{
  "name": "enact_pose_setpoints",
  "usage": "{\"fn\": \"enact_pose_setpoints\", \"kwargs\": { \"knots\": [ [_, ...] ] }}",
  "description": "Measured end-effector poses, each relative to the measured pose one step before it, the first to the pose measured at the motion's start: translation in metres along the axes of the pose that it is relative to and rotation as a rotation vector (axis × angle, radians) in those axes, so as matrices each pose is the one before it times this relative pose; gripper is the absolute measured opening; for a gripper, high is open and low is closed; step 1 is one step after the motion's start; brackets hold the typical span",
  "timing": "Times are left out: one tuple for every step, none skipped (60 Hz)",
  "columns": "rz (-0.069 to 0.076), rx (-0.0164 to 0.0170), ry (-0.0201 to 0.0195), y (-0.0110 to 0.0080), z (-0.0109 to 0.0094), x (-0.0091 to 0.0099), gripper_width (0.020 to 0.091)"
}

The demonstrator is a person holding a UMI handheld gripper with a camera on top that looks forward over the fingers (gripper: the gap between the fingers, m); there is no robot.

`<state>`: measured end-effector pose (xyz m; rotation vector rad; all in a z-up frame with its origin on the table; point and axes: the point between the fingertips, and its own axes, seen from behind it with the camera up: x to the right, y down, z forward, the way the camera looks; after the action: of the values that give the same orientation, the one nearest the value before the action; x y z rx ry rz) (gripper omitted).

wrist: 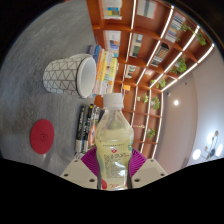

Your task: Pour water

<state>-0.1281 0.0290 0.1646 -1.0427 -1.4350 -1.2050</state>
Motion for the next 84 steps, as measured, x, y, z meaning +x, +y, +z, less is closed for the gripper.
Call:
{"fn": "enact_pose_setpoints", "kwargs": {
  "knots": [
    [-0.0286, -0.00202, 0.00484, -0.00615, -0.00303, 0.00164, 0.0337],
    [-0.0301, -0.00118, 0.00418, -0.00232, 0.00123, 0.00155, 0.0336],
    [-0.0281, -0.00058, 0.00506, -0.00219, 0.00121, 0.00159, 0.0336],
    [-0.0243, 0.00292, 0.00556, -0.003, 0.00112, 0.00152, 0.0335],
    [-0.0217, 0.00636, 0.00465, -0.00348, 0.00108, 0.00154, 0.0336],
    [-0.0203, 0.0076, 0.00263, -0.00368, 0.0006, 0.0009, 0.0337],
    [-0.0208, 0.00705, 0.00091, -0.00301, 0.00355, 0.00017, 0.0335],
    [-0.0208, 0.00257, 0.00025, -0.00272, 0.00077, 0.00059, 0.0336],
    [-0.02, 0.00265, -0.00089, -0.00218, 0.00179, 0.00038, 0.0335],
    [-0.0192, -0.00095, 0.00034, -0.00194, 0.00092, 0.00067, 0.0338],
    [-0.0172, 0.0002, 0.0019, -0.00196, 0.00089, 0.001, 0.0338],
    [-0.0153, 0.00218, 0.00428, -0.00229, 0.00115, 0.00133, 0.0337],
    [-0.0166, 0.00291, 0.00451, -0.00266, 0.00114, 0.00134, 0.0337],
    [-0.0184, 0.00124, 0.00316, -0.00197, 0.00093, 0.00076, 0.0337],
    [-0.0195, -0.00019, 0.00198, -0.00106, 0.00124, 0.0003, 0.0338],
    [-0.0185, -0.00325, 0.00307, -0.00126, 0.00051, 0.00125, 0.0339],
    [-0.0155, -0.00332, 0.00275, -0.00066, 0.00014, 0.00158, 0.0338],
    [-0.0122, -0.00176, 0.00426, -0.00077, 0.00047, 0.00091, 0.0338],
    [-0.0104, -0.00118, 0.0037, -0.00093, 0.00049, 0.00055, 0.0337],
    [-0.0099, -0.00132, 0.00245, -0.00092, 0.00047, 0.00001, 0.0337],
    [-0.0103, -0.00129, 0.00023, -0.00048, 0.00036, -0.00005, 0.0338],
    [-0.0085, -0.00022, -0.00026, -0.00059, 0.00018, -0.00016, 0.0337],
    [-0.0051, 0.00093, 0.00128, -0.00078, 0.00049, -0.00008, 0.0337],
    [-0.0013, 0.00186, -0.00103, -0.00068, -0.00051, 0.00011, 0.0338],
    [0.0014, 0.00024, -0.00047, -0.00016, -0.00033, -0.00024, 0.0338],
    [0.0013, -0.00063, -0.00239, 0.0001, -0.00024, -0.00078, 0.0339],
    [0.0014, -0.00159, -0.00258, 0.00032, -0.00013, -0.00096, 0.0338],
    [0.0017, -0.00207, -0.00101, 0.00045, -0.00019, -0.00062, 0.0338],
    [0.0023, -0.00191, 0.00099, 0.00051, -0.00034, -0.00015, 0.0338],
    [0.0033, -0.00159, 0.00033, 0.00049, -0.00037, -0.00048, 0.0338],
    [0.006, -0.00136, 0.00026, 0.00061, 0.00017, -0.00097, 0.0338],
    [0.0107, 0.00023, -0.00159, 0.00069, -0.00047, -0.00043, 0.0339],
    [0.0146, -0.00087, -0.00076, 0.00125, -0.00071, 0.00002, 0.0338],
    [0.0168, -0.00418, 0.00091, 0.00141, -0.00098, -0.00017, 0.0338],
    [0.0204, -0.00219, -0.00154, 0.00169, -0.00084, 0.00019, 0.0339],
    [0.0252, 0.00019, -0.00236, 0.00149, -0.00087, 0.00034, 0.0339],
    [0.0312, 0.0019, -0.00195, 0.00144, -0.00097, 0.00076, 0.0338],
    [0.0369, 0.00495, -0.00332, 0.00131, -0.00031, 0.00044, 0.0338],
    [0.0412, -0.002, -0.0015, 0.00237, -0.00091, 0.00101, 0.0339],
    [0.0446, -0.00311, -0.00242, 0.00285, -0.00108, 0.00078, 0.0337],
    [0.0476, -0.0023, -0.0041, 0.00271, -0.00144, 0.00094, 0.0339],
    [0.0521, -0.00153, -0.00512, 0.00251, -0.00155, 0.00087, 0.0338],
    [0.0573, -0.00072, -0.00597, 0.00182, -0.00164, 0.00077, 0.0338],
    [0.0643, 0.00223, -0.00758, 0.00137, -0.00195, 0.00011, 0.0338],
    [0.072, -0.00188, -0.00169, -0.00163, -0.00354, -0.00167, 0.0339],
    [0.0818, 0.01476, -0.01856, 0.00408, -0.0002, 0.00132, 0.0339],
    [0.0777, 0.0013, -0.01513, 0.00196, -0.00267, -0.00135, 0.0339],
    [0.0773, 0.00053, -0.0163, 0.00127, -0.00238, -0.00141, 0.0338],
    [0.0768, 0.00383, -0.01663, 0.00051, -0.00282, -0.00086, 0.0339],
    [0.0761, 0.00779, -0.01648, -0.00054, -0.00227, -0.00125, 0.034],
    [0.0747, 0.01166, -0.01894, -0.0012, -0.00113, -0.00143, 0.0339],
    [0.0696, 0.00252, -0.00611, -0.00339, -0.00292, -0.00444, 0.0364],
    [0.0701, 0.00758, -0.00612, -0.0001, 0.00126, -0.00657, 0.0363],
    [0.0683, 0.01278, -0.0238, 0.00383, -0.00212, 0.00597, 0.0363],
    [0.0654, 0.0052, -0.01213, 0.00007, -0.00181, 0.00014, 0.0363],
    [0.0616, 0.00044, -0.00868, -0.00046, -0.00251, -0.00285, 0.0363],
    [0.0667, 0.00791, -0.01671, 0.00209, -0.00146, 0.00235, 0.0362],
    [0.064, 0.00468, -0.01214, 0.00098, -0.00135, -0.00125, 0.0362],
    [0.0614, 0.00144, -0.00939, 0.00217, -0.00092, -0.00088, 0.0362],
    [0.0538, -0.00223, -0.00255, 0.00154, -0.00063, -0.00372, 0.0361],
    [0.0533, 0.00571, 0.00173, 0.00473, 0.00974, -0.01308, 0.0361],
    [0.0495, 0.00407, -0.01696, 0.00073, -0.00602, 0.01125, 0.0361],
    [0.0468, 0.00224, -0.01025, 0.00159, -0.00256, 0.00206, 0.0361],
    [0.0427, 0.00257, -0.007, 0.00165, -0.00045, 0.001, 0.0362],
    [0.0396, 0.00289, -0.00478, 0.00148, -0.00051, 0.00149, 0.0363],
    [0.0372, 0.00356, -0.00305, 0.00171, -0.00024, 0.0011, 0.0363],
    [0.0347, 0.00266, -0.00358, 0.00181, 0.00007, 0.0006, 0.0362],
    [0.0329, 0.00178, -0.00512, 0.00171, 0.00036, 0.00014, 0.0363],
    [0.0319, 0.0045, 0.0027, 0.00596, 0.01138, -0.01317, 0.0364],
    [0.0325, 0.00235, -0.0112, 0.00171, -0.00061, 0.00597, 0.0362],
    [0.032, 0.00033, -0.00678, 0.00131, 0.00058, 0.00086, 0.0362],
    [0.0305, -0.00045, -0.00645, 0.00155, 0.00031, -0.00014, 0.0362],
    [0.0269, -0.00239, -0.00732, 0.00205, 0.00075, 0.00009, 0.0362],
    [0.0247, -0.00163, -0.00695, 0.00167, 0.00108, -0.00021, 0.0362],
    [0.0232, -0.00066, -0.00541, 0.00155, 0.00114, 0.00021, 0.0362],
    [0.021, -0.00076, -0.00339, 0.00183, 0.00125, 0.00006, 0.0362],
    [0.0167, -0.00394, 0.00338, 0.00387, 0.00269, -0.00823, 0.0362],
    [0.0125, -0.00135, -0.00258, 0.00387, 0.00134, 0.00394, 0.0362],
    [0.0102, -0.00299, 0.0011, 0.00244, 0.00075, 0.0014, 0.0361],
    [0.0075, -0.00174, 0.0024, 0.00209, 0.0009, 0.00112, 0.0362],
    [0.0048, -0.00166, 0.00227, 0.00247, 0.00112, 0.00106, 0.0361],
    [0.0022, -0.00157, 0.00273, 0.00268, 0.00145, 0.00115, 0.0362],
    [0.0005, -0.00177, 0.00314, 0.00281, 0.00122, 0.0013, 0.0362],
    [-0.0005, -0.00265, 0.00333, 0.00307, 0.00127, 0.00101, 0.0362]
  ]
}}
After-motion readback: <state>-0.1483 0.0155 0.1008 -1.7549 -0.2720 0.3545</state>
